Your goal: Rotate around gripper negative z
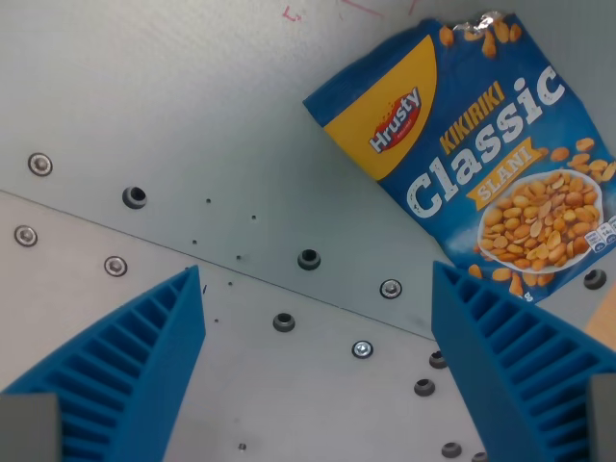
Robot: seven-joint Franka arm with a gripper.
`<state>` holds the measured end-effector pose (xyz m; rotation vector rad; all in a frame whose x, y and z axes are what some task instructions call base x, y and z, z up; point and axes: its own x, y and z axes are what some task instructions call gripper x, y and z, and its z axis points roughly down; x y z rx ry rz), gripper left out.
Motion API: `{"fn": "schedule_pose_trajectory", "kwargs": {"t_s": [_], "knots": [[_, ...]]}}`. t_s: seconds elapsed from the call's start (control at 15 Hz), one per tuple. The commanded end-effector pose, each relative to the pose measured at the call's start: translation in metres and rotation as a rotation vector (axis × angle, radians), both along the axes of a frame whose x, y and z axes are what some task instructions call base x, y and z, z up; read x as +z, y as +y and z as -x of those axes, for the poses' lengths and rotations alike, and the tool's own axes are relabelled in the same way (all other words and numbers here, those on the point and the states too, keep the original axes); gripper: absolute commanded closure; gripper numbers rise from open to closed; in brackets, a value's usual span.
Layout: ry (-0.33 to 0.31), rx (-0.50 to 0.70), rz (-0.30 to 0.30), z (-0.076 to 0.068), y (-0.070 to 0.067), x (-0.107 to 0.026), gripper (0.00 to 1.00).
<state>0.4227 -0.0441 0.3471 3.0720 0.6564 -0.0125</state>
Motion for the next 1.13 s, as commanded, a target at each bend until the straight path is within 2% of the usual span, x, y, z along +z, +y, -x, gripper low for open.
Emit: {"fn": "schedule_pose_trajectory", "kwargs": {"t_s": [0.07, 1.13], "knots": [[-0.007, 0.149, -0.001, 0.0005, -0.0005, 0.0033, 0.00], [-0.007, 0.362, -0.002, 0.0005, -0.0005, 0.0033, 0.00]]}}
